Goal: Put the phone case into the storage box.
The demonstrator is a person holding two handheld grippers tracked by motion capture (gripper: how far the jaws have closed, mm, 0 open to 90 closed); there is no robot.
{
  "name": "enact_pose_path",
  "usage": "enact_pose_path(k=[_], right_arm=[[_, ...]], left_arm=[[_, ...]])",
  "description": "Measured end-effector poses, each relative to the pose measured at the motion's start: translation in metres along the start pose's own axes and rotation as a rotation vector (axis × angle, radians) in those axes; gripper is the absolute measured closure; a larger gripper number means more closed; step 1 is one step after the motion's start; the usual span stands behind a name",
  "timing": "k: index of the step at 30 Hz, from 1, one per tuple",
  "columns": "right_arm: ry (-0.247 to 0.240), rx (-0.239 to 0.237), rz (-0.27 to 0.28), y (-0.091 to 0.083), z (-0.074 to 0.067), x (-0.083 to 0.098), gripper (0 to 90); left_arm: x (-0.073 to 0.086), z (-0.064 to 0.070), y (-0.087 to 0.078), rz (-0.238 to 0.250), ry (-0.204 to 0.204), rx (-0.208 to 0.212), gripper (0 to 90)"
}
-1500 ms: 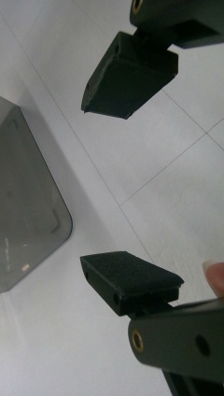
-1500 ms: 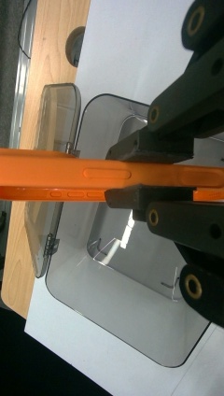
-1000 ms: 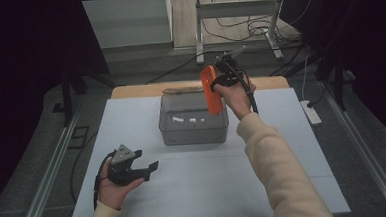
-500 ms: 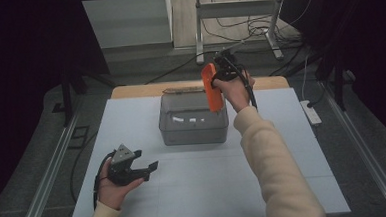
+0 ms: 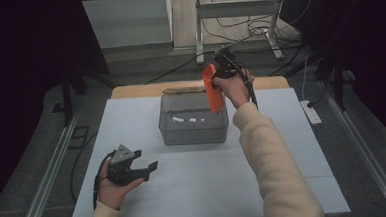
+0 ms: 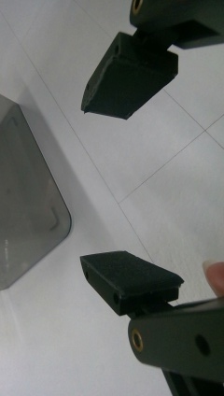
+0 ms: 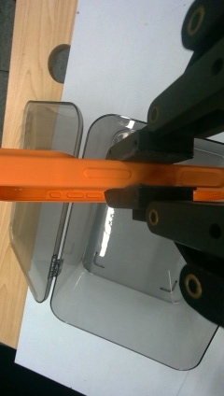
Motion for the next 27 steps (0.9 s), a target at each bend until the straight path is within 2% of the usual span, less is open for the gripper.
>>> enact_pose_path(k=[17, 27], right_arm=[[0.0, 0.015, -0.034, 0.001, 0.001, 0.008, 79.1], [-0.002, 0.012, -0.054, 0.01, 0.0, 0.017, 79.1]], left_arm=[[-0.001, 0.0, 0.0, 0.002, 0.001, 0.0, 23.5], [-0.001, 0.001, 0.0, 0.004, 0.002, -0.001, 23.5]])
Point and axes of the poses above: each handheld gripper's, and its own axes: y roughly forward along the jaws, x roughly out of its underside, z roughly to its right, the point moved 8 cm from there along y, roughly forward along the jaws, and after that the axes turned 7 degrees about -y, right-handed, at the moved point
